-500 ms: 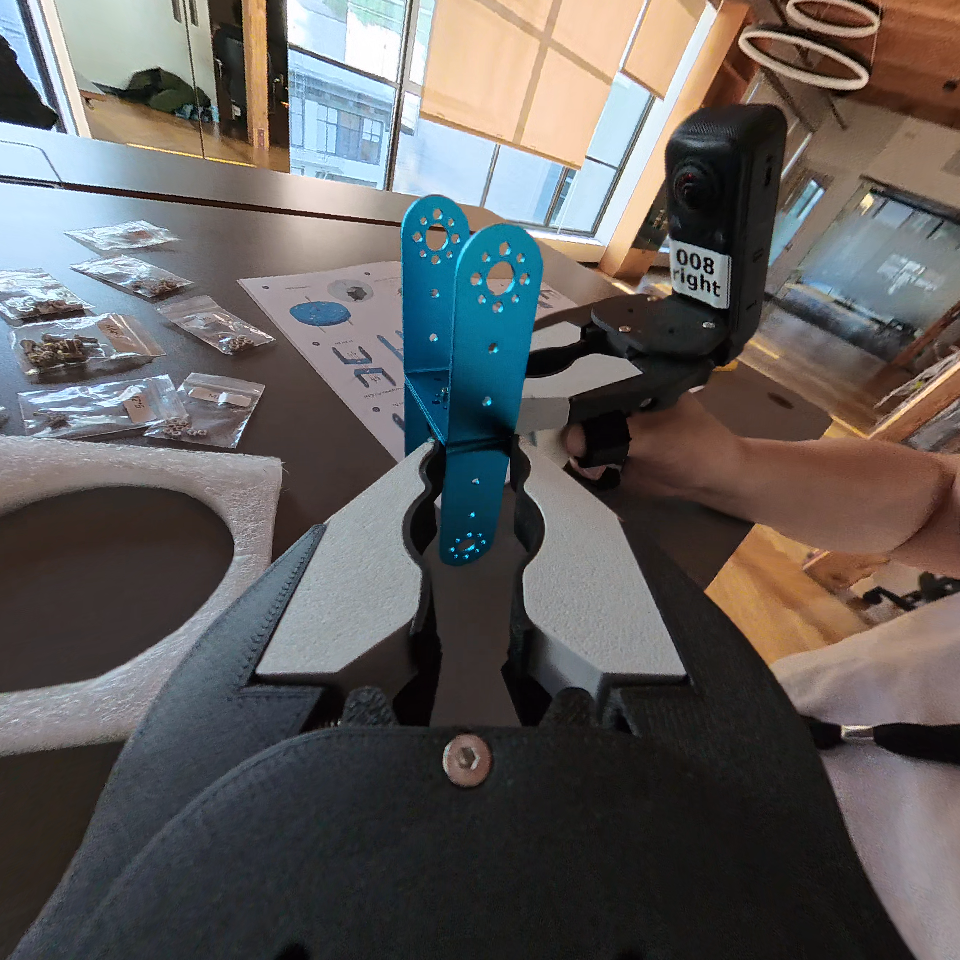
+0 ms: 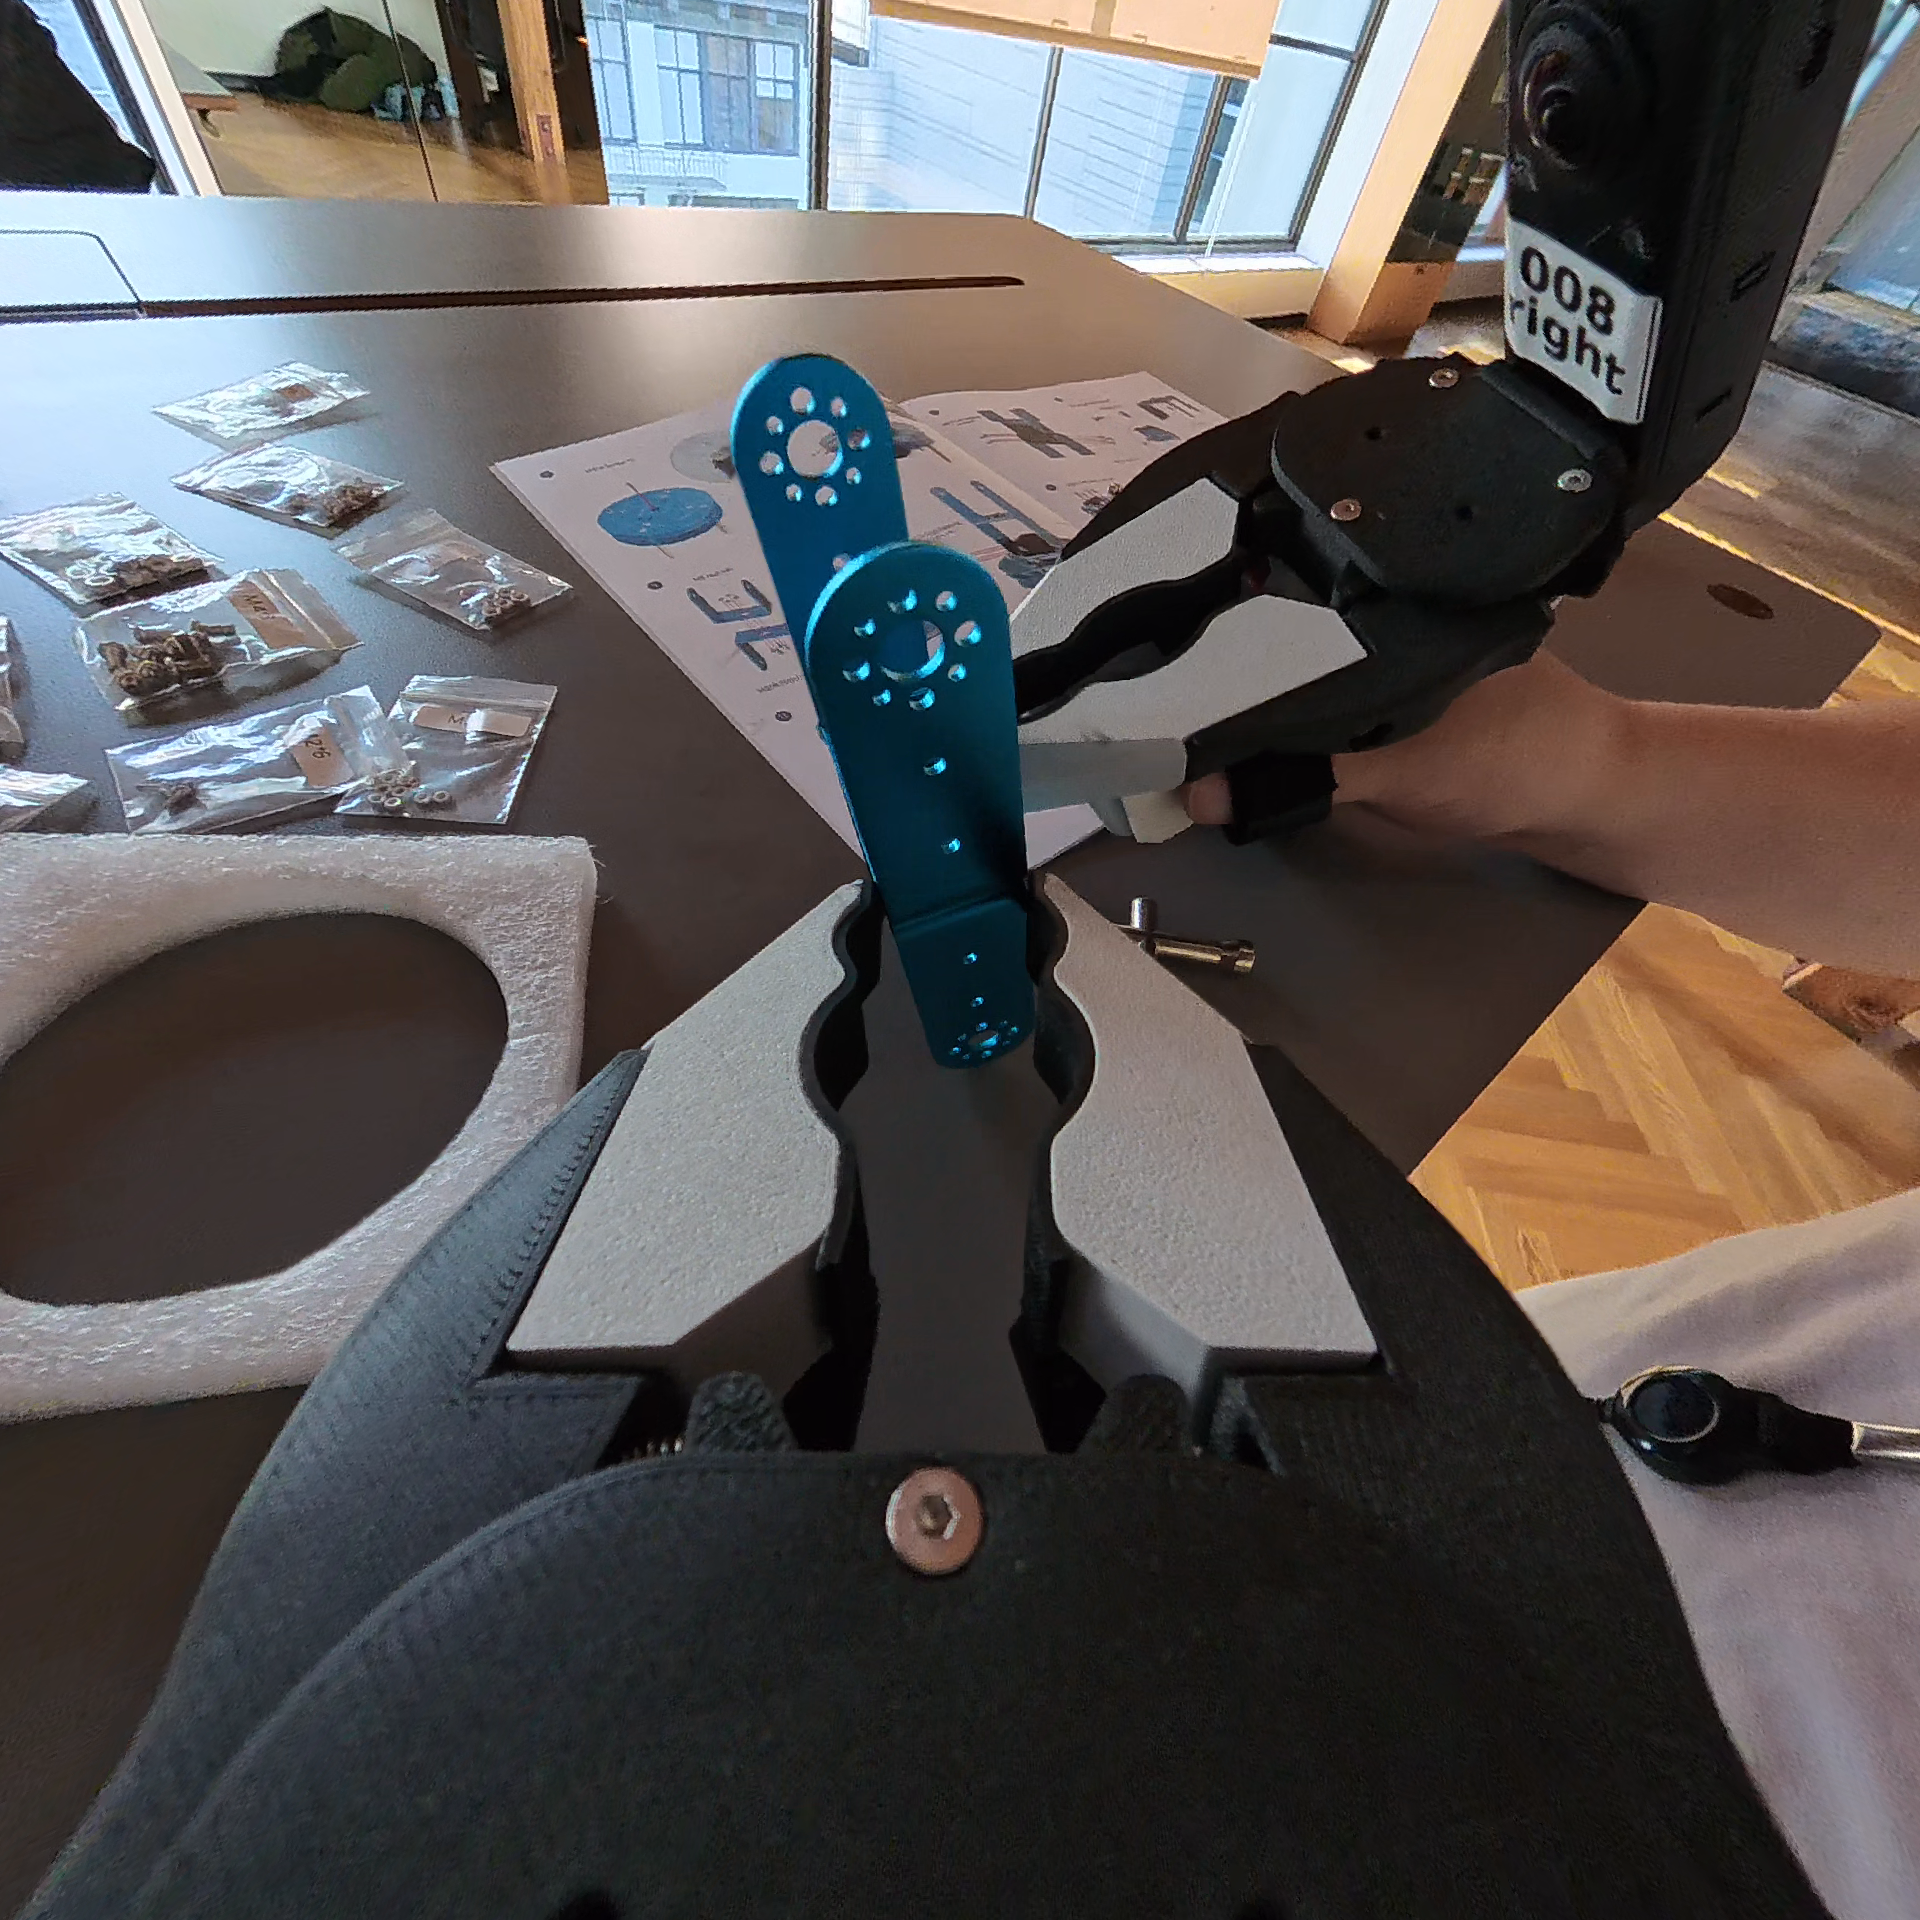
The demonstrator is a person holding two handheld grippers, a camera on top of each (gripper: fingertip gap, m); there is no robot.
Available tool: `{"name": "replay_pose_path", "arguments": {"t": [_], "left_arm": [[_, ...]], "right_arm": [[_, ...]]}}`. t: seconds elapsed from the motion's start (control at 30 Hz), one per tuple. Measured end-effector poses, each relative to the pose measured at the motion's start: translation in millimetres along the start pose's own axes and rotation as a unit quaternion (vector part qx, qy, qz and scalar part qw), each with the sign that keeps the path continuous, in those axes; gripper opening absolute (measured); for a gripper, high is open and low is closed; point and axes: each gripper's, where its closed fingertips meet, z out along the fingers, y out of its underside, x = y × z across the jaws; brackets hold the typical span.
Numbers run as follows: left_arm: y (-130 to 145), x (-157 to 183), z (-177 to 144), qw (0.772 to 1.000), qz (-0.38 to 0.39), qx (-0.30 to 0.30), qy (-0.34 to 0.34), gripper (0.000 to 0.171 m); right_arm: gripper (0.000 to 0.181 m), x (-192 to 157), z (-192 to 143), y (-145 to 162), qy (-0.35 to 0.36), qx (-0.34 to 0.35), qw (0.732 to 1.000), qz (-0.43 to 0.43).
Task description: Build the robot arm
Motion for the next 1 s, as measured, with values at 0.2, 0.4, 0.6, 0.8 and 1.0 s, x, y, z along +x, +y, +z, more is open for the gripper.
{"name": "replay_pose_path", "arguments": {"t": [0.2,0.4,0.6,0.8,1.0], "left_arm": [[3.0,-10.6,-14.5,0.998,0.044,-0.030,-0.024,0.026],[7.9,-17.1,-33.9,0.996,0.060,-0.054,-0.034,0.025],[7.3,-17.8,-50.9,0.998,0.046,-0.045,-0.027,0.025],[8.4,-31.4,-70.4,0.999,0.005,-0.036,-0.022,0.025],[-2.9,-45.7,-91.2,0.999,-0.041,0.003,-0.018,0.025]], "right_arm": [[0.020,-4.5,-9.2,9.1,-0.034,-0.019,0.999,-0.036],[0.011,-24.4,-46.3,29.5,-0.172,-0.064,0.979,-0.090],[0.013,-35.0,-42.8,56.0,-0.241,-0.132,0.938,-0.210],[0.005,-48.1,-41.7,55.3,-0.290,-0.142,0.931,-0.172],[0.000,-47.8,-36.6,37.9,-0.255,-0.103,0.944,-0.180]]}}
